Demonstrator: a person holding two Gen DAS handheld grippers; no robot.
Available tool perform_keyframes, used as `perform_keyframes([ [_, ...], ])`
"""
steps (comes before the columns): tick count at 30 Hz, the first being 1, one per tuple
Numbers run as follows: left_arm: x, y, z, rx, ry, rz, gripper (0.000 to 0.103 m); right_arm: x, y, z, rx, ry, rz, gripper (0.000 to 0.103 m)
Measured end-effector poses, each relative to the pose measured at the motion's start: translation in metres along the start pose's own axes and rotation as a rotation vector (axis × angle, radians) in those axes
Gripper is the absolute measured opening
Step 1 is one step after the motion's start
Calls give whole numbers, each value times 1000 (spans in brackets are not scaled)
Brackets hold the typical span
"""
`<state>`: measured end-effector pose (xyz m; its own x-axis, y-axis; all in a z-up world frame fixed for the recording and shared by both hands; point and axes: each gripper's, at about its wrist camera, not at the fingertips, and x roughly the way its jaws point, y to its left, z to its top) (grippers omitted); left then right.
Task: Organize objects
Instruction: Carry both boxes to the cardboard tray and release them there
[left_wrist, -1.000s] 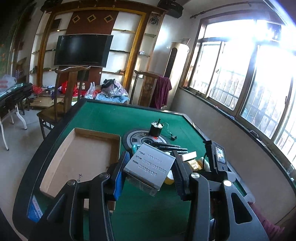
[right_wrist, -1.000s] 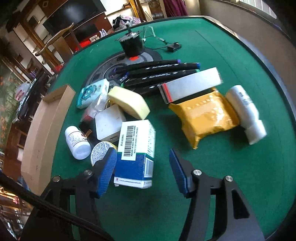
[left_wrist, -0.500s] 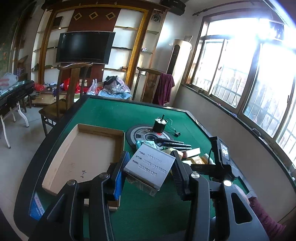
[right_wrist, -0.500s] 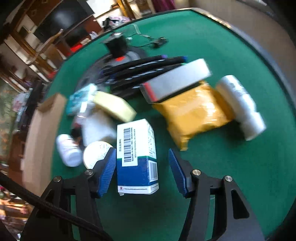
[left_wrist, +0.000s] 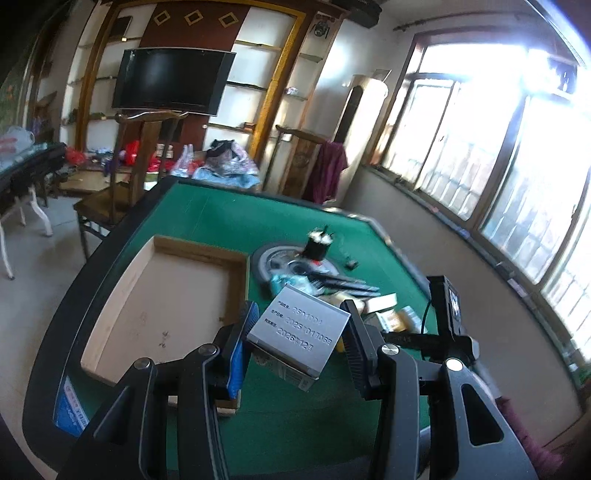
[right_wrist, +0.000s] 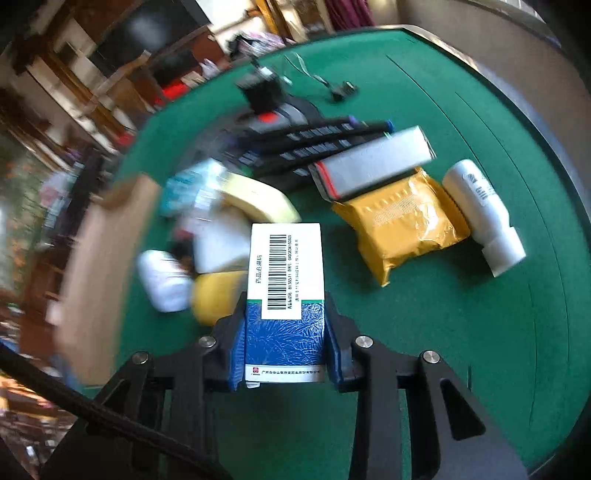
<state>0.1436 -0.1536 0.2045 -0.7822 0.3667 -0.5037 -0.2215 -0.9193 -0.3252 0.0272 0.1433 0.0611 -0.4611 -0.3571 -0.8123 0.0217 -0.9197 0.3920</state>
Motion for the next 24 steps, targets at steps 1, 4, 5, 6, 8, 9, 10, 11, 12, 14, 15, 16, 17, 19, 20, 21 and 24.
perform_keyframes([
  [1, -6, 0, 9, -10, 1, -30, 40, -12, 6, 1, -5, -11, 41, 32],
  [4, -28, -6, 43, -19, 1, -100, 40, -53, 35, 10, -44, -52, 207, 32],
  [5, -37, -10, 60, -13, -2, -113, 40, -67, 49, 16, -63, -61, 270, 32],
  [6, -45, -14, 77, -5, -2, -123, 40, -81, 66, 24, -85, -68, 327, 32],
  [8, -56, -20, 112, 17, -5, -114, 40, -99, 97, 40, -119, -66, 408, 32],
  [9, -59, -22, 131, 30, -14, -84, 40, -104, 115, 49, -133, -58, 444, 32],
  [10, -62, -26, 152, 53, -31, -35, 40, -109, 131, 60, -146, -49, 470, 32],
  [11, -64, -27, 171, 75, -51, 23, 40, -112, 149, 72, -158, -43, 491, 32],
  [12, -64, -27, 190, 88, -70, 74, 40, -115, 167, 87, -168, -39, 504, 32],
  [14, -63, -23, 229, 104, -111, 170, 40, -114, 196, 110, -181, -39, 517, 32],
  [15, -60, -20, 244, 121, -142, 227, 40, -109, 210, 122, -177, -35, 533, 32],
  [16, -56, -15, 252, 131, -162, 260, 40, -103, 219, 127, -175, -30, 539, 32],
  [17, -49, -8, 257, 139, -175, 292, 40, -89, 229, 133, -180, -20, 526, 32],
  [19, -27, 9, 251, 153, -175, 336, 40, -54, 239, 133, -184, 7, 477, 32],
  [20, -11, 22, 240, 155, -151, 335, 40, -34, 240, 129, -180, 31, 460, 32],
  [21, 5, 32, 230, 153, -124, 323, 40, -11, 239, 124, -174, 56, 442, 32],
  [24, 66, 70, 182, 146, -44, 314, 40, 45, 235, 106, -210, 72, 320, 32],
])
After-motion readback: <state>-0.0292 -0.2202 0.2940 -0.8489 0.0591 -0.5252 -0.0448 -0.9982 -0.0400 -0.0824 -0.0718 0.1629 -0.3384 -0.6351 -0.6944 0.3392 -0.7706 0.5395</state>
